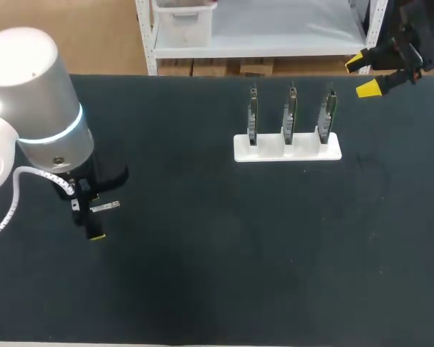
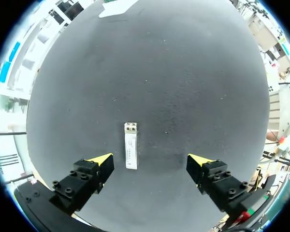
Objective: Pick up the optical module with the left hand, and insert it into the network port with the right hand.
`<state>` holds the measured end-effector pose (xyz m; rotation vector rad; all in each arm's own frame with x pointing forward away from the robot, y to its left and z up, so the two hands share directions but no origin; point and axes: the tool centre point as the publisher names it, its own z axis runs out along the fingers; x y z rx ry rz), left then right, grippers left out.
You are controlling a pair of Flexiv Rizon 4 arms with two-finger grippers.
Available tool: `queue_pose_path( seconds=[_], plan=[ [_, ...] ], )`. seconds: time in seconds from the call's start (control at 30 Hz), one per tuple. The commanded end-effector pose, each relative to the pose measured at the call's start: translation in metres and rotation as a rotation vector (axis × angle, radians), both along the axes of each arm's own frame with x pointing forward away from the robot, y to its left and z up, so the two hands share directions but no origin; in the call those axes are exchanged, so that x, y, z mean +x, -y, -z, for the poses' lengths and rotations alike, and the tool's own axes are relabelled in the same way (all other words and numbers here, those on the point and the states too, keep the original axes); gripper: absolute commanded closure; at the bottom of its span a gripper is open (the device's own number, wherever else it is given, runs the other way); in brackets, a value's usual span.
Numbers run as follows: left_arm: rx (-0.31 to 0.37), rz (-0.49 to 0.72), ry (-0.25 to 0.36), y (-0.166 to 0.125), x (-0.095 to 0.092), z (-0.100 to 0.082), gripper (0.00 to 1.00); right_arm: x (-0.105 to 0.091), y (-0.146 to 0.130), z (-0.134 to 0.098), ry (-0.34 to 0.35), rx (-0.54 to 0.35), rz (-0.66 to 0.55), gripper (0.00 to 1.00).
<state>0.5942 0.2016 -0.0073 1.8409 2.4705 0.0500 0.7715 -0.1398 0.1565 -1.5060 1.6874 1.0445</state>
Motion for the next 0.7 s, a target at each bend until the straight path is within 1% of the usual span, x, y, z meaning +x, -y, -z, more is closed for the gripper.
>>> queue_pose_path(
  seconds=[0.03, 0.57, 0.6, 0.63, 0.67, 0.7],
  plan=[
    [-0.004, 0.008, -0.010, 0.0012, 0.0027, 0.0033, 0.00, -0.0020, 0.0001, -0.0001, 0.003, 0.000, 0.003, 0.00],
    [-0.011, 0.009, -0.032, 0.0056, 0.0022, 0.0040, 0.00, -0.0020, 0.0001, -0.0001, 0.003, 0.000, 0.003, 0.00],
    [-0.011, 0.009, -0.033, 0.0056, 0.0023, 0.0040, 0.21, -0.0020, 0.0001, -0.0001, 0.003, 0.000, 0.003, 0.00],
    [-0.011, 0.010, -0.034, 0.0053, 0.0021, 0.0048, 0.51, -0.0020, 0.0001, -0.0001, 0.003, 0.000, 0.003, 0.00],
    [-0.013, 0.013, -0.039, 0.0041, 0.0015, 0.0074, 0.74, -0.0020, 0.0001, -0.0001, 0.003, 0.000, 0.003, 0.00],
    [-0.014, 0.017, -0.041, 0.0038, 0.0013, 0.0082, 1.00, -0.0020, 0.0001, -0.0001, 0.003, 0.000, 0.003, 0.00]
  ],
)
